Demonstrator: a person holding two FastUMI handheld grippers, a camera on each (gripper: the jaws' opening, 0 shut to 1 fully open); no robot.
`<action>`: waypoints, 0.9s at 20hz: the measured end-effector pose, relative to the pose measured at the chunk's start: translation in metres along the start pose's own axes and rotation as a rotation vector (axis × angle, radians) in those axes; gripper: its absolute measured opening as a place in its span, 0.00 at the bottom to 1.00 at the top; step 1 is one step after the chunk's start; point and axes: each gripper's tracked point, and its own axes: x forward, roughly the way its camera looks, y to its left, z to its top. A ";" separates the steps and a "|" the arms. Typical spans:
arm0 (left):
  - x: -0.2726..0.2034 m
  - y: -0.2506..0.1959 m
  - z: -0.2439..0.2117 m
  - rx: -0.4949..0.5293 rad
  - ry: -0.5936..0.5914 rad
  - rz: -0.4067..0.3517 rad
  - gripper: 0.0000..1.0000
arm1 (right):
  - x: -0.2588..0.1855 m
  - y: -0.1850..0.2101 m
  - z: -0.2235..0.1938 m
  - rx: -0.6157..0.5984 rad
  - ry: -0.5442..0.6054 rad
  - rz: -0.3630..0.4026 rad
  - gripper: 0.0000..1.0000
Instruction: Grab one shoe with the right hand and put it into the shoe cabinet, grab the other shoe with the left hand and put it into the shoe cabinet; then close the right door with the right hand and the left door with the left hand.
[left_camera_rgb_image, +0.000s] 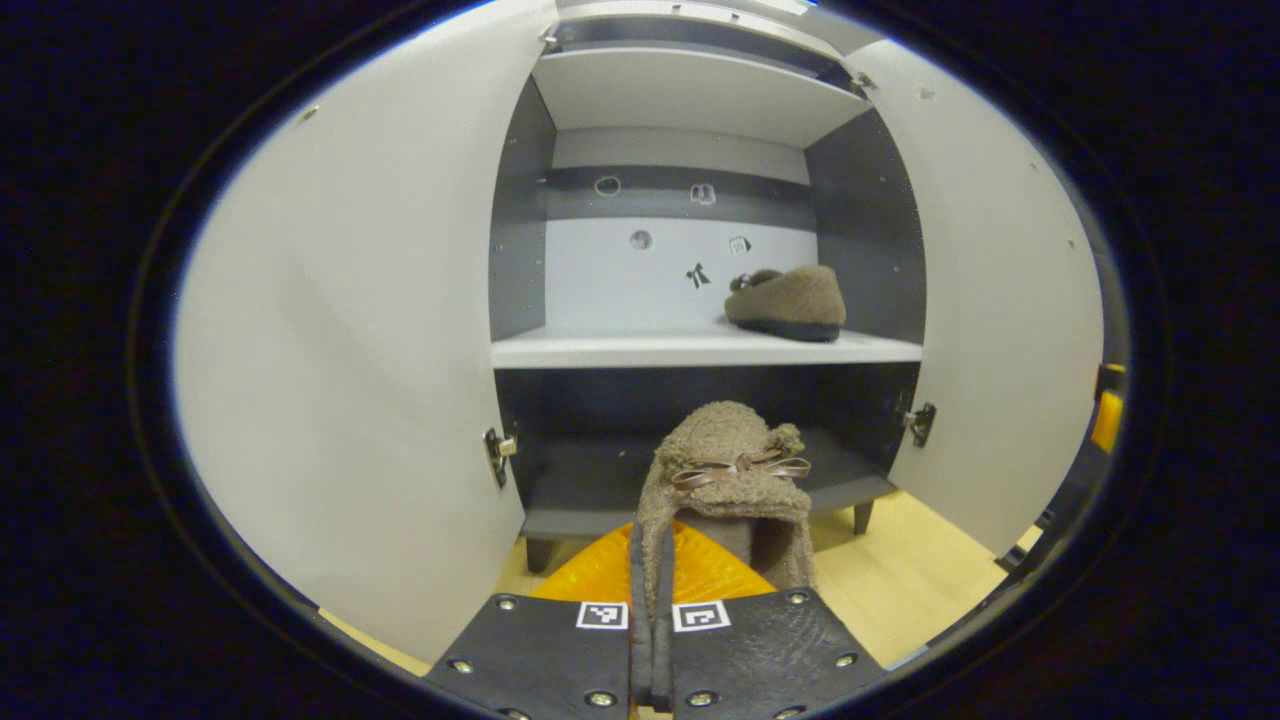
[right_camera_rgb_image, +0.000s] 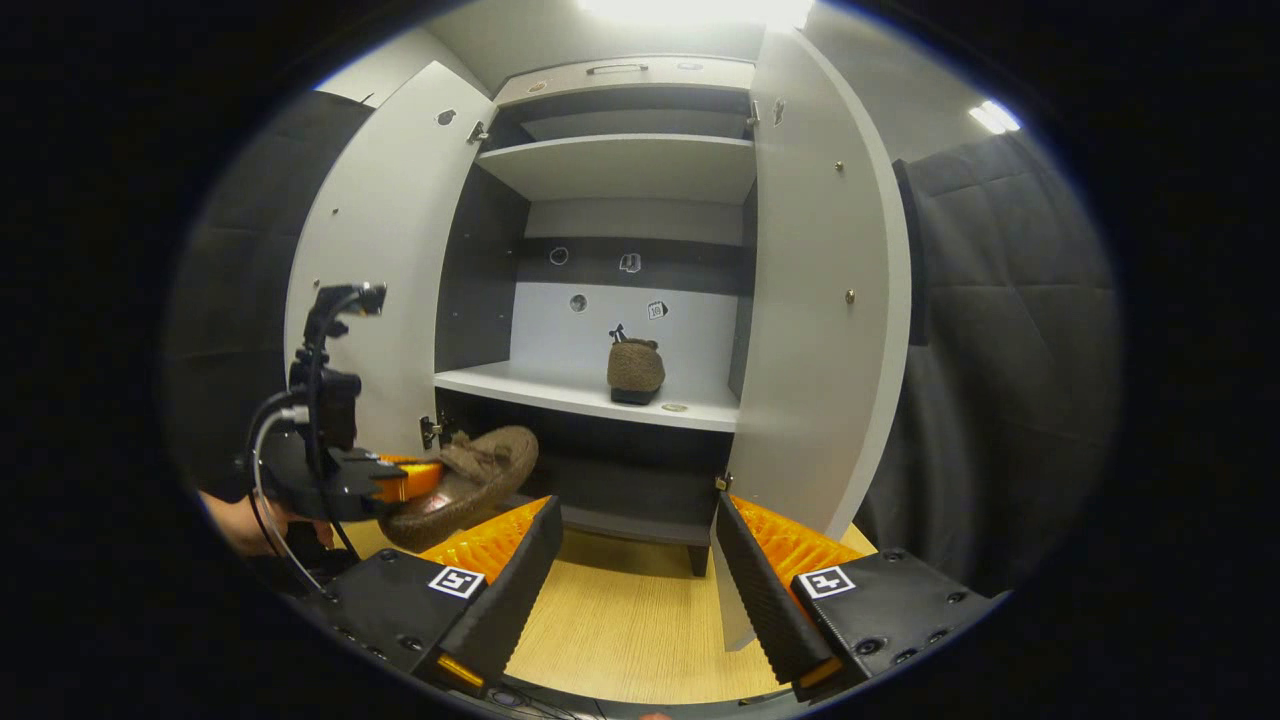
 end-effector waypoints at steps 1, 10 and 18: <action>-0.004 0.000 0.012 -0.007 -0.026 -0.004 0.01 | -0.001 0.000 0.000 0.002 0.000 -0.002 0.98; 0.014 -0.002 0.101 -0.055 -0.178 -0.010 0.01 | 0.002 -0.010 -0.005 0.023 0.010 -0.036 0.98; 0.072 0.016 0.162 -0.085 -0.267 0.025 0.01 | 0.019 -0.013 -0.016 0.049 0.028 -0.038 0.98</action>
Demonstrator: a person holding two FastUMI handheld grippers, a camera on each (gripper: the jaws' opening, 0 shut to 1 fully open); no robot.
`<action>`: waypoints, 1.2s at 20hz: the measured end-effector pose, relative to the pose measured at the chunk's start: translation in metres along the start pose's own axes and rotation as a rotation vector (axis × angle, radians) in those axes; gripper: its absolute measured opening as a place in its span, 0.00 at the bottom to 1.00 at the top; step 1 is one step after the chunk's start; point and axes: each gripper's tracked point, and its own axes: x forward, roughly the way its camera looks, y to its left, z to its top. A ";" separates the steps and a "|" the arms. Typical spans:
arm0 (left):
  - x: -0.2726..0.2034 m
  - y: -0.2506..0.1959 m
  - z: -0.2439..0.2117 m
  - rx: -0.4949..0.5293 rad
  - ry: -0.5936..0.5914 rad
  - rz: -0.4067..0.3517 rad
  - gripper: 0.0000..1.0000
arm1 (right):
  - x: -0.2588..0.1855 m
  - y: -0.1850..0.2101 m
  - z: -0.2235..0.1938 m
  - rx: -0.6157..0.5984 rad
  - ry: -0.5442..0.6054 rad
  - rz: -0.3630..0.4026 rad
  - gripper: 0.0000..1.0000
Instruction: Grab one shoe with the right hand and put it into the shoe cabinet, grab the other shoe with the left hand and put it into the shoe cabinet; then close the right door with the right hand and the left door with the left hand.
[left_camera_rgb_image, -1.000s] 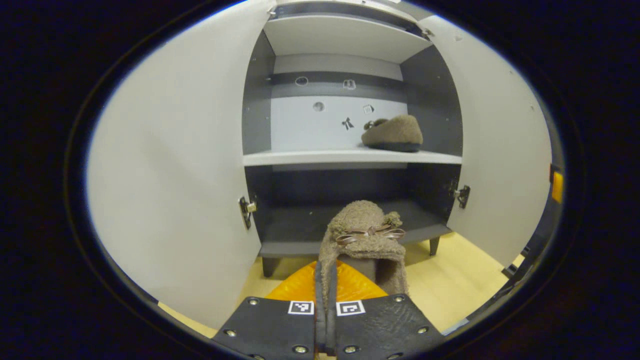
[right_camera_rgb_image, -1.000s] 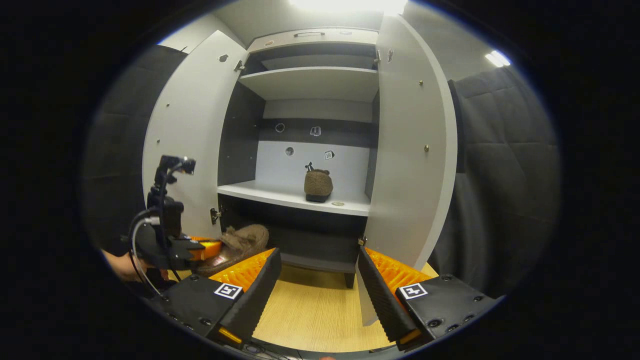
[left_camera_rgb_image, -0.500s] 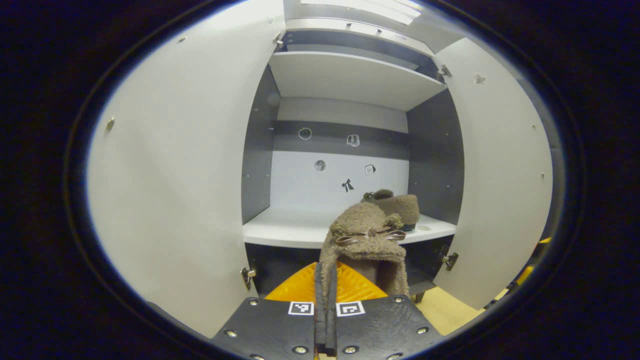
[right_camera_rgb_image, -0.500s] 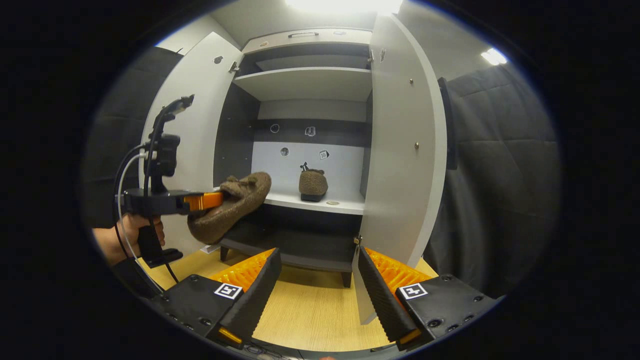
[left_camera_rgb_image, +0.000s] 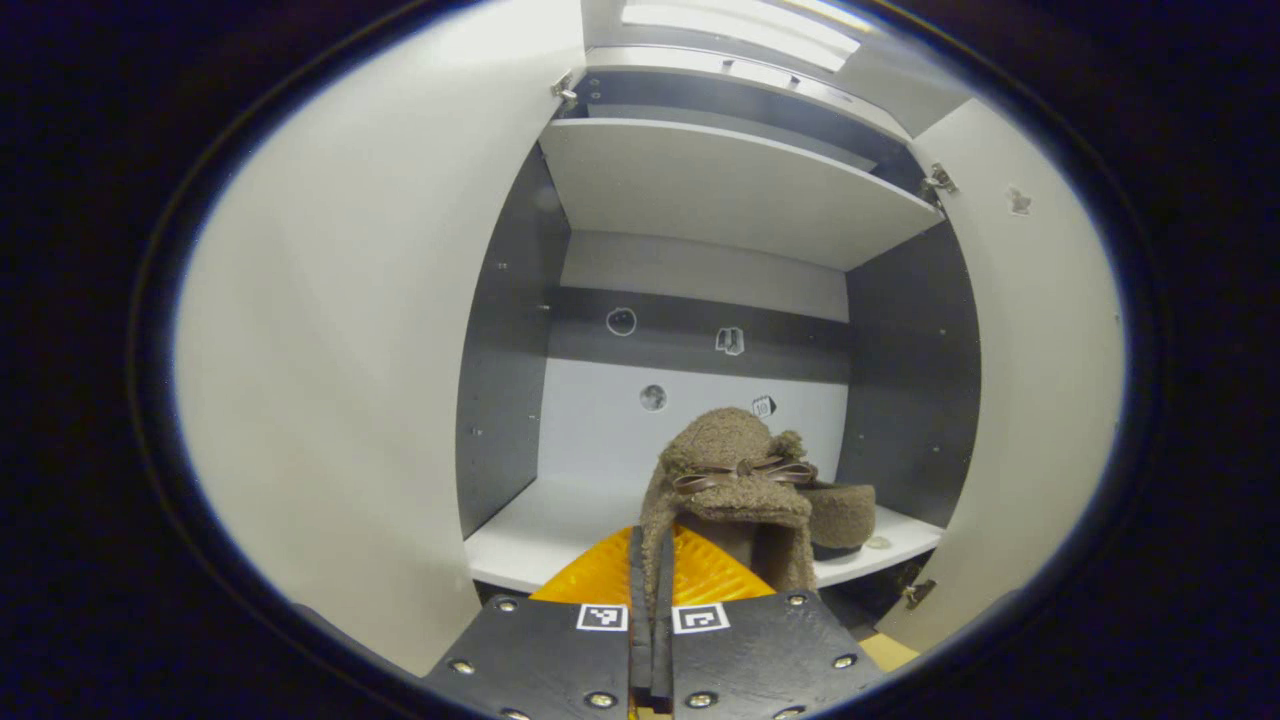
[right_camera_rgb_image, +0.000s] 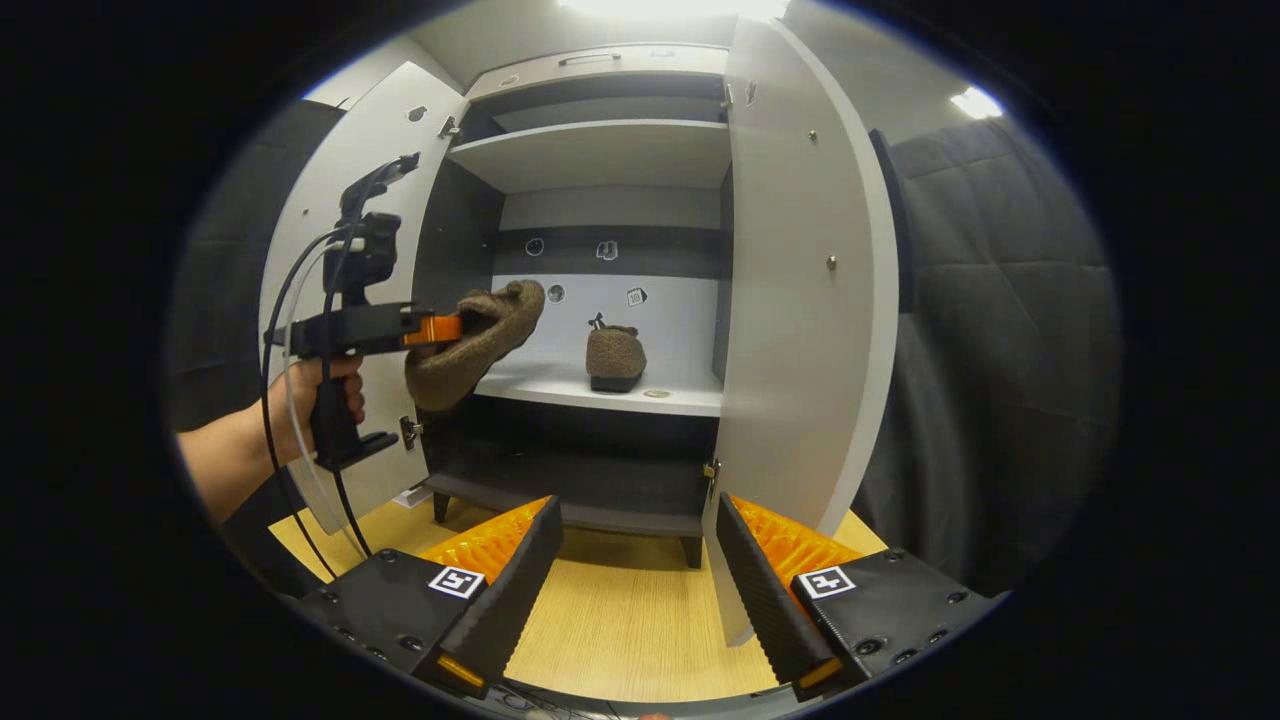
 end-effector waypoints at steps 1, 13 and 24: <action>0.011 0.003 0.005 0.002 -0.006 0.006 0.01 | 0.002 0.001 0.001 0.003 0.000 -0.002 0.98; 0.134 0.023 -0.009 -0.029 0.107 0.029 0.01 | 0.015 -0.006 -0.003 0.014 0.019 -0.075 0.97; 0.112 0.007 0.013 0.075 0.064 0.032 0.94 | 0.002 -0.009 0.003 0.021 -0.002 -0.075 0.97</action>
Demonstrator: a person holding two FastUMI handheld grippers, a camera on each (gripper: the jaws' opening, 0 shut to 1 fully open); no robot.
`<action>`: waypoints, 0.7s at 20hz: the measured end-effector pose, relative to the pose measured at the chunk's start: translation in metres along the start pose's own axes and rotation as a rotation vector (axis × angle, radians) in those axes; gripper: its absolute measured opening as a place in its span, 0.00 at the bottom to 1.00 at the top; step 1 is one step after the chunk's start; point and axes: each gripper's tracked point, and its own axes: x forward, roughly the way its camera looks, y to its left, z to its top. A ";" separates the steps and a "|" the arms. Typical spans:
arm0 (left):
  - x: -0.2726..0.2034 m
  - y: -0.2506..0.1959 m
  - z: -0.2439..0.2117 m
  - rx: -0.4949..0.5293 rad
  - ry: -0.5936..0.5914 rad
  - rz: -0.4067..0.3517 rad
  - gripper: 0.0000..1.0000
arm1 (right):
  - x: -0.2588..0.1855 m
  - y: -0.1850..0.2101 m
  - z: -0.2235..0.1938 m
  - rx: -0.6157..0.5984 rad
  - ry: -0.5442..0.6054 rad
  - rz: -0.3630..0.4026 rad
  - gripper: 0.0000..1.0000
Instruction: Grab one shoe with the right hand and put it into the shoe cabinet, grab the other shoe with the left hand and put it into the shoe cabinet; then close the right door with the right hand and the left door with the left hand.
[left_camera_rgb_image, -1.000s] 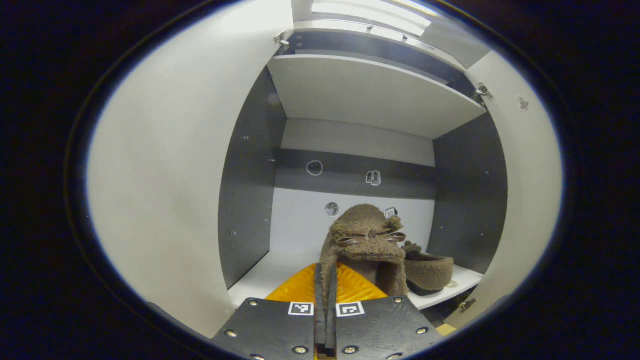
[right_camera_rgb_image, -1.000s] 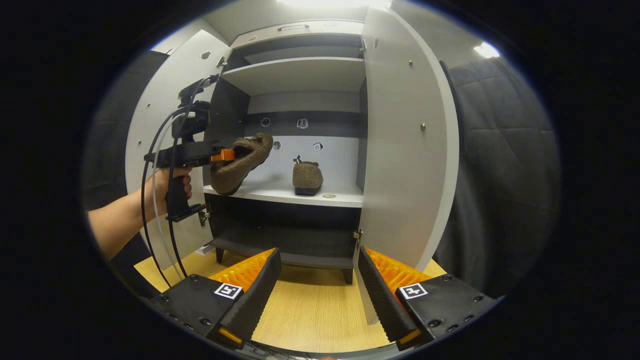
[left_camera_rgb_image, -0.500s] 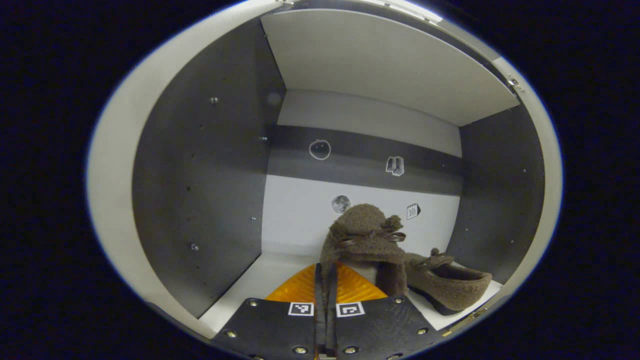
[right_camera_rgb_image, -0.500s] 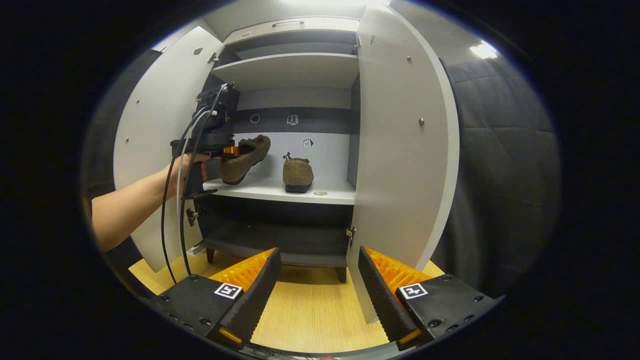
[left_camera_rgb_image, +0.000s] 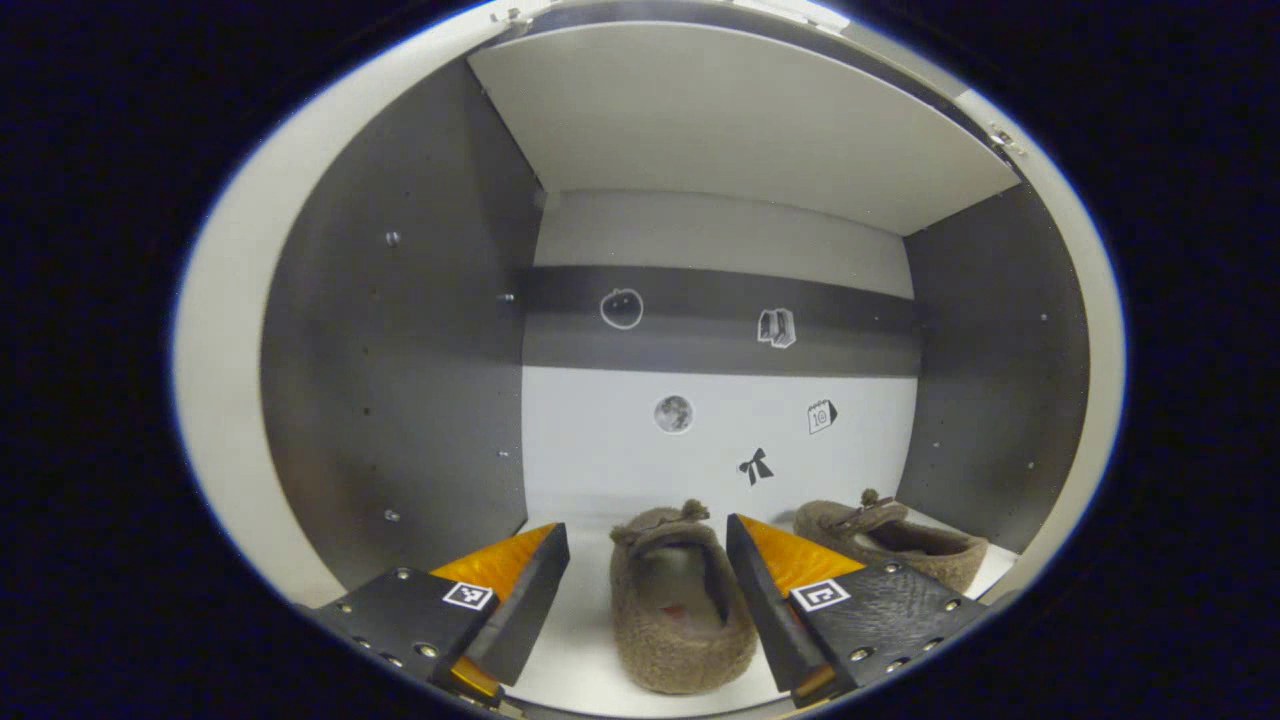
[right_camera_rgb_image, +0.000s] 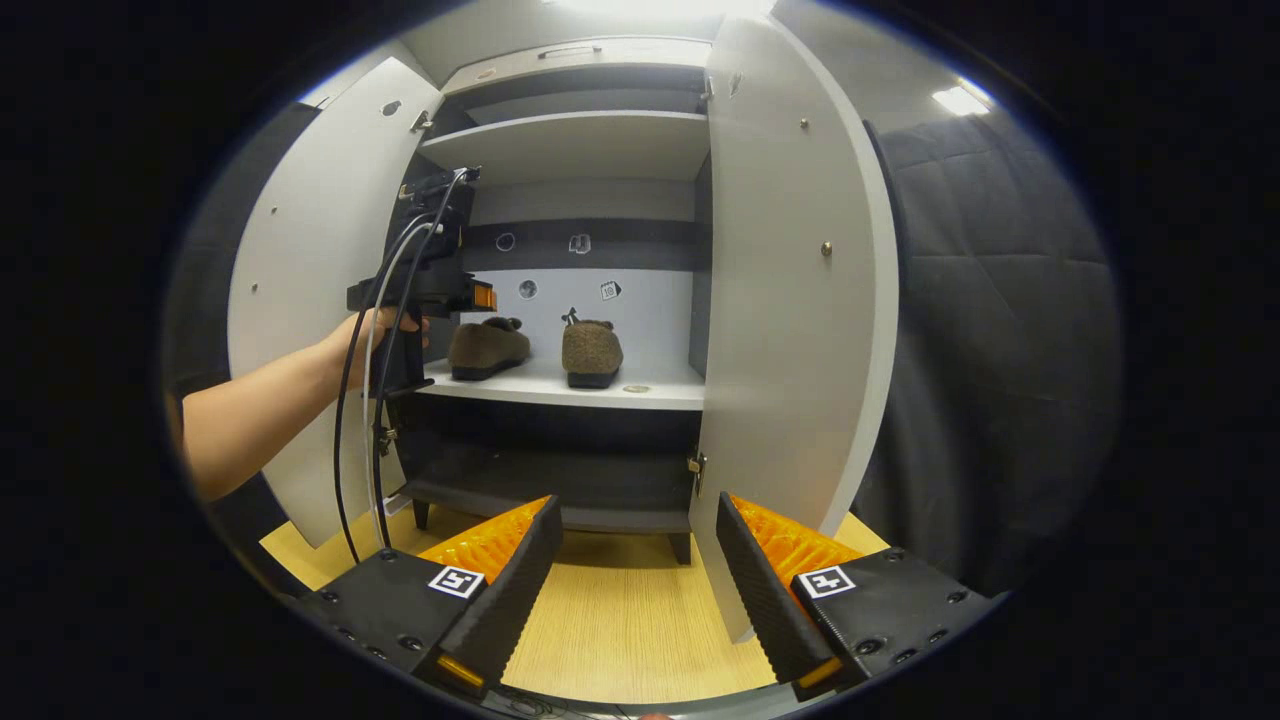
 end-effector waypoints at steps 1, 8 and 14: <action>-0.014 -0.004 0.004 0.001 -0.010 -0.011 0.91 | -0.004 -0.001 0.003 -0.001 -0.010 0.006 0.98; -0.122 -0.016 0.023 0.031 -0.048 -0.016 0.94 | -0.040 -0.016 0.020 0.005 -0.066 0.049 0.98; -0.205 -0.017 0.030 0.068 -0.064 -0.016 0.94 | -0.063 -0.023 0.035 0.016 -0.104 0.103 0.98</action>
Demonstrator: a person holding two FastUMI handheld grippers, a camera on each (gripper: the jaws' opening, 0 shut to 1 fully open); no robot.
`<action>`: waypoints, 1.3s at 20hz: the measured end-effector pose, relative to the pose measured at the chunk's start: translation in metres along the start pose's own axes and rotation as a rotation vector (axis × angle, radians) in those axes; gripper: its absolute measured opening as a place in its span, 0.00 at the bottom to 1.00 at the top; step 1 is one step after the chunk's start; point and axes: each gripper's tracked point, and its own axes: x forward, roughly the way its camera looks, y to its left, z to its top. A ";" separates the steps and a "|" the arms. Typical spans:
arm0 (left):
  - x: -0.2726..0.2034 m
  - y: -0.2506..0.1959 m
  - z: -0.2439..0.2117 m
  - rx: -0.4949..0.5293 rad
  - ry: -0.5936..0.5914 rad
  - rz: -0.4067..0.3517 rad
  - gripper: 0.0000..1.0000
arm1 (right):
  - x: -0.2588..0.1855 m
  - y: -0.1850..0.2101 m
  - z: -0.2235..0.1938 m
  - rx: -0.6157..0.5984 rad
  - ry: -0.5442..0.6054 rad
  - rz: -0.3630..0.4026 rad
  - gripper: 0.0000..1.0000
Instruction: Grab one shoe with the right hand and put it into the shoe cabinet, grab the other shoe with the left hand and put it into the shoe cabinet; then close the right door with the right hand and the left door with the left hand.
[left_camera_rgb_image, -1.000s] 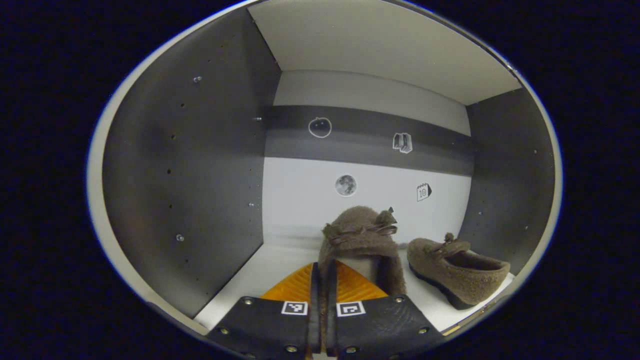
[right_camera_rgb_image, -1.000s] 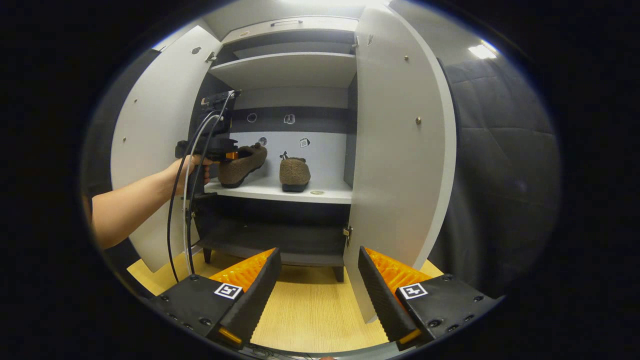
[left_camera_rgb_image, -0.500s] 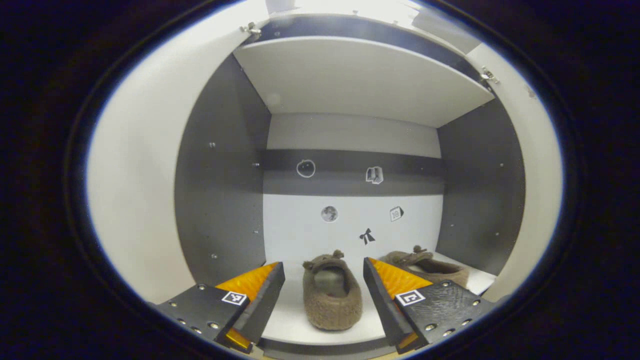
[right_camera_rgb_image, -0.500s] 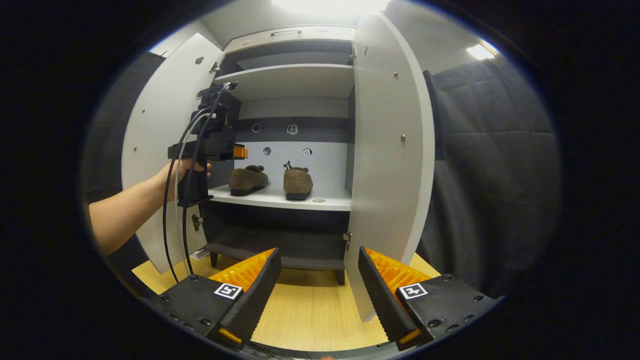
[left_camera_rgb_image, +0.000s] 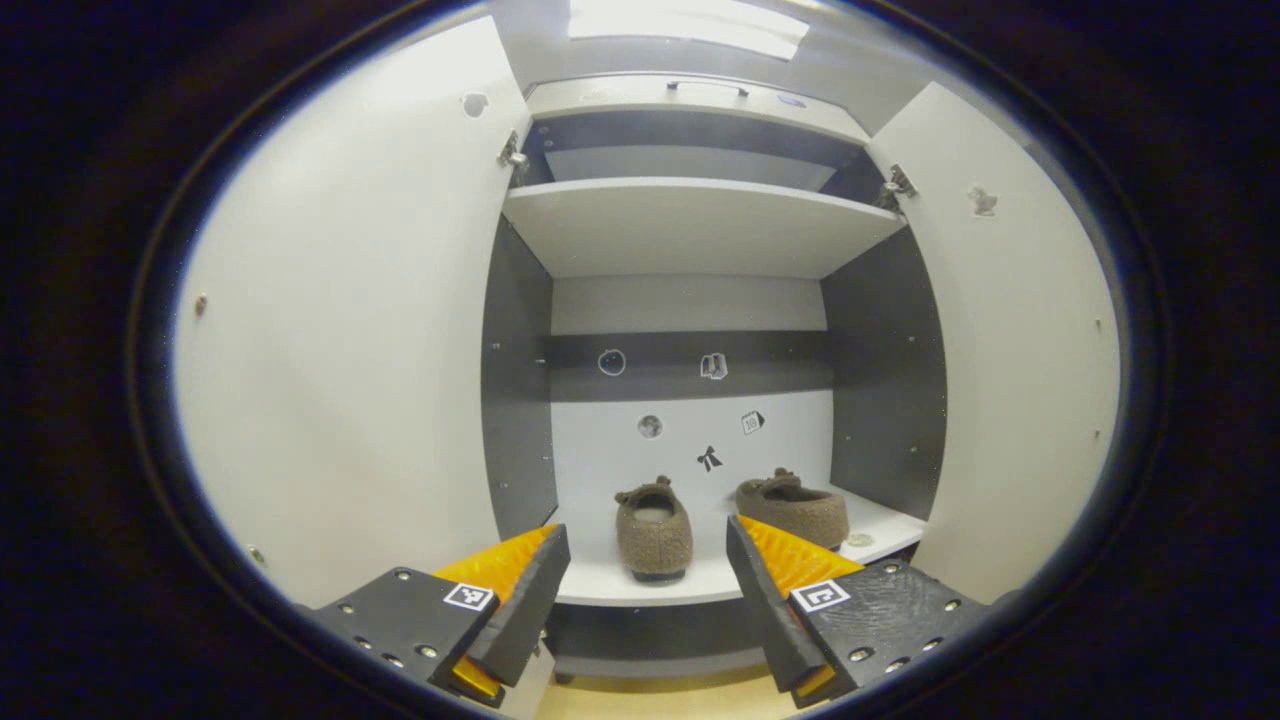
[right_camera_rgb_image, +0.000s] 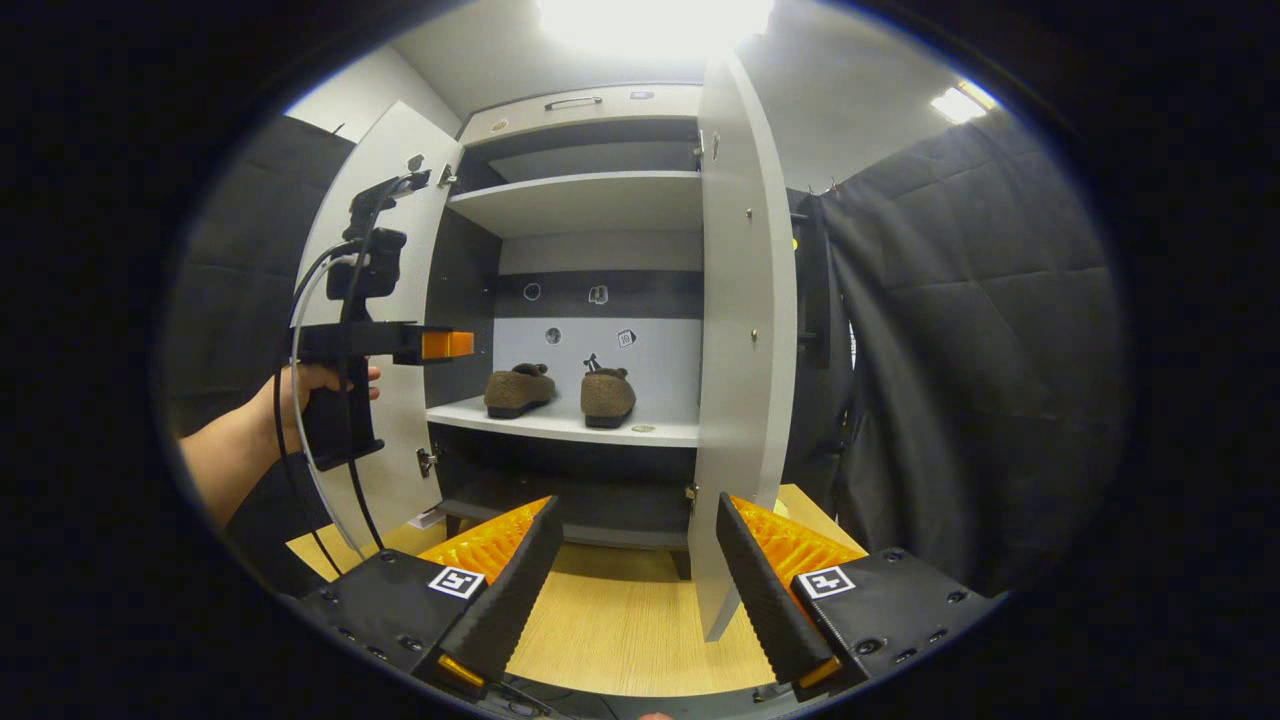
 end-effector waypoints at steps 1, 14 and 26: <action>-0.011 0.000 0.002 0.002 -0.003 0.002 0.94 | -0.001 0.000 0.003 0.007 -0.006 0.008 0.98; -0.145 -0.001 -0.010 0.022 -0.003 0.036 0.94 | -0.018 0.000 0.021 0.075 -0.025 0.112 0.98; -0.200 0.013 -0.019 -0.011 0.015 0.075 0.94 | -0.029 -0.045 0.037 0.032 -0.042 0.044 0.96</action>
